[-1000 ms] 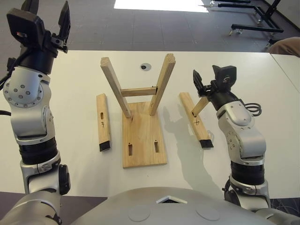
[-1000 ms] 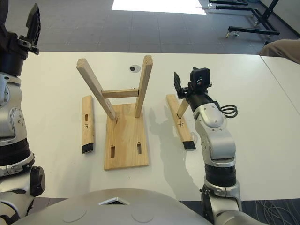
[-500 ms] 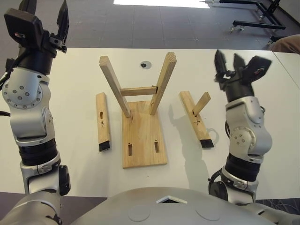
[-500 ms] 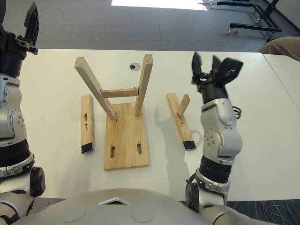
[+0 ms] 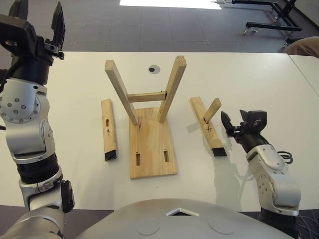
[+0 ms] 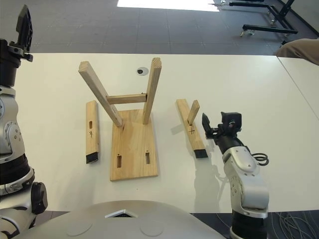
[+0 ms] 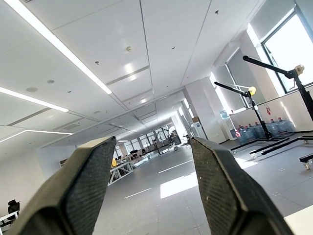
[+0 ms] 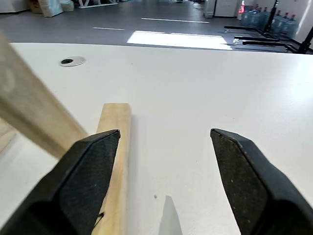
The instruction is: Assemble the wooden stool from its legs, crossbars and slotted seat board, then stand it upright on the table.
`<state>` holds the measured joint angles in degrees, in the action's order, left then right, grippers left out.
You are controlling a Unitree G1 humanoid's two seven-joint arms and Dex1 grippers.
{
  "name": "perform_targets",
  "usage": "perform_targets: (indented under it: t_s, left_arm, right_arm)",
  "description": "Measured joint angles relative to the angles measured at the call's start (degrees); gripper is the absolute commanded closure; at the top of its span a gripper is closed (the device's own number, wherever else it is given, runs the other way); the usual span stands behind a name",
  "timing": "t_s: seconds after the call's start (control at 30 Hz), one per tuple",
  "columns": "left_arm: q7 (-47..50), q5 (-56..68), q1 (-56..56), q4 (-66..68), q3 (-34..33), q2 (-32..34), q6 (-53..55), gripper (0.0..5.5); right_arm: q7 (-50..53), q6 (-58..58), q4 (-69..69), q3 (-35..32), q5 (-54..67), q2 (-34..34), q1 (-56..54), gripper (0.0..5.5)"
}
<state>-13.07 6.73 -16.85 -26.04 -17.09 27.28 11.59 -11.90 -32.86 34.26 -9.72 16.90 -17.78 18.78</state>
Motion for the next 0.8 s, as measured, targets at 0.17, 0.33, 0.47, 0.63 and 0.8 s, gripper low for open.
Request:
perform_targets:
  t_s: [0.17, 0.33, 0.47, 0.63, 0.8]
  left_arm:
    - [0.1, 0.0, 0.5, -0.6, 0.1, -0.4, 0.5, 2.72]
    - [0.2, 0.0, 0.6, -0.6, 0.3, -0.8, 0.5, 2.72]
    - [0.2, -0.1, 0.6, -0.6, 0.4, -0.9, 0.5, 2.72]
    - [0.3, -0.3, 0.7, -0.6, 0.5, -1.0, 0.5, 2.72]
    - [0.8, -0.3, 1.1, -0.8, 0.5, -1.5, 0.5, 2.72]
  right_arm:
    - [-2.1, -2.8, 0.8, 2.4, -0.9, -2.0, 2.6, 1.49]
    - [-2.0, -5.9, -1.5, 5.4, -3.2, -2.8, 2.0, 1.49]
    - [-1.6, -8.4, -3.2, 7.1, -4.7, -3.0, 1.7, 1.49]
    - [-1.2, -14.2, -4.0, 8.2, -5.3, -4.0, -1.6, 1.49]
    - [-1.2, -22.9, -1.2, 8.6, -4.4, -5.1, -4.3, 2.15]
